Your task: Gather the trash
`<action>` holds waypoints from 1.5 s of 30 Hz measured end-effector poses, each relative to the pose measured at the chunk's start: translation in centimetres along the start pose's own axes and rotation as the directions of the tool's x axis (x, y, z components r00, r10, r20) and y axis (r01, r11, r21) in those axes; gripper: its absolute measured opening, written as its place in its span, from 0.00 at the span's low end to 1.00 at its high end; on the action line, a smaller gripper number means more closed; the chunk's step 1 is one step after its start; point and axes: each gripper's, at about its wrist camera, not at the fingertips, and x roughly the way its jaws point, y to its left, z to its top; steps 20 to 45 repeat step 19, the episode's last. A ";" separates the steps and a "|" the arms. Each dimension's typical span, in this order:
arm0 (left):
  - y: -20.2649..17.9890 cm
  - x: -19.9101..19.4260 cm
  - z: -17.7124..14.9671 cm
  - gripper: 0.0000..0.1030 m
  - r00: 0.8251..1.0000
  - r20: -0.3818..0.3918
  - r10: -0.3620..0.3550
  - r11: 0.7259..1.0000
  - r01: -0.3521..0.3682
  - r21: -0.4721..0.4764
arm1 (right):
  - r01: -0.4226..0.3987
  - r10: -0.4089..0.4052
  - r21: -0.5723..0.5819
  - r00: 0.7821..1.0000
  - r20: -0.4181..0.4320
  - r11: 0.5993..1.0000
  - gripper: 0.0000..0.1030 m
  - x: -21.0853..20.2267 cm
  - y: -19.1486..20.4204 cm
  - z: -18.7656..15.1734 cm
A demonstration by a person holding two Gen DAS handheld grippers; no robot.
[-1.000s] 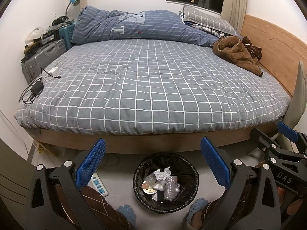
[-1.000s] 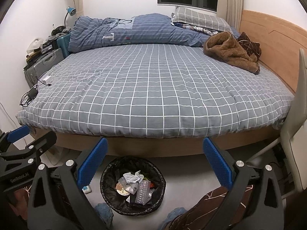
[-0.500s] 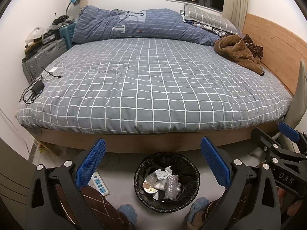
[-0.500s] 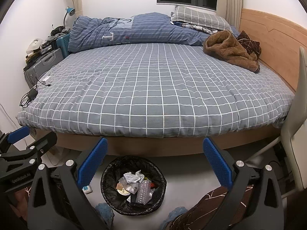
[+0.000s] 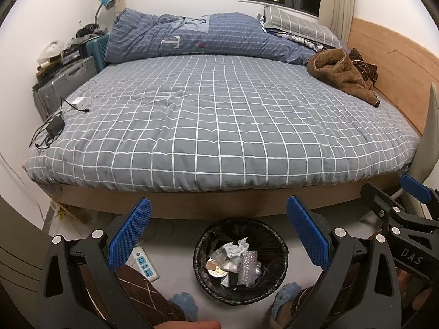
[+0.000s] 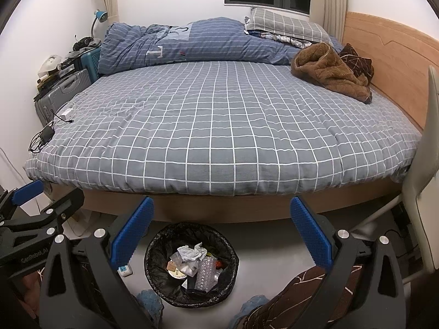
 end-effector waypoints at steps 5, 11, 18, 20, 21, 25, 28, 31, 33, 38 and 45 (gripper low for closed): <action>-0.1 0.1 -0.1 0.94 1.000 -0.009 0.008 1.000 -0.008 0.009 | -0.002 0.002 0.002 1.000 -0.001 1.000 0.93 0.0 0.1 -0.3; 0.0 -0.1 -0.3 0.94 1.000 -0.006 -0.001 1.000 0.001 0.008 | -0.001 0.001 0.002 1.000 -0.001 1.000 0.93 0.0 0.0 -0.3; 0.1 0.1 -0.2 0.94 1.000 -0.011 0.001 1.000 -0.001 0.003 | -0.002 0.002 0.004 1.000 0.001 1.000 0.93 -0.1 0.1 -0.4; 0.0 0.1 -0.2 0.94 1.000 -0.010 0.004 1.000 -0.004 0.002 | -0.003 0.003 0.003 1.000 0.000 1.000 0.93 -0.1 0.2 -0.4; 0.0 0.1 -0.2 0.94 1.000 -0.010 0.004 1.000 -0.004 0.002 | -0.003 0.003 0.003 1.000 0.000 1.000 0.93 -0.1 0.2 -0.4; 0.0 0.1 -0.2 0.94 1.000 -0.010 0.004 1.000 -0.004 0.002 | -0.003 0.003 0.003 1.000 0.000 1.000 0.93 -0.1 0.2 -0.4; 0.0 0.1 -0.2 0.94 1.000 -0.010 0.004 1.000 -0.004 0.002 | -0.003 0.003 0.003 1.000 0.000 1.000 0.93 -0.1 0.2 -0.4; 0.0 0.1 -0.2 0.94 1.000 -0.010 0.004 1.000 -0.004 0.002 | -0.003 0.003 0.003 1.000 0.000 1.000 0.93 -0.1 0.2 -0.4; 0.0 0.1 -0.2 0.94 1.000 -0.010 0.004 1.000 -0.004 0.002 | -0.003 0.003 0.003 1.000 0.000 1.000 0.93 -0.1 0.2 -0.4; 0.0 0.1 -0.2 0.94 1.000 -0.010 0.004 1.000 -0.004 0.002 | -0.003 0.003 0.003 1.000 0.000 1.000 0.93 -0.1 0.2 -0.4; 0.0 0.1 -0.2 0.94 1.000 -0.010 0.004 1.000 -0.004 0.002 | -0.003 0.003 0.003 1.000 0.000 1.000 0.93 -0.1 0.2 -0.4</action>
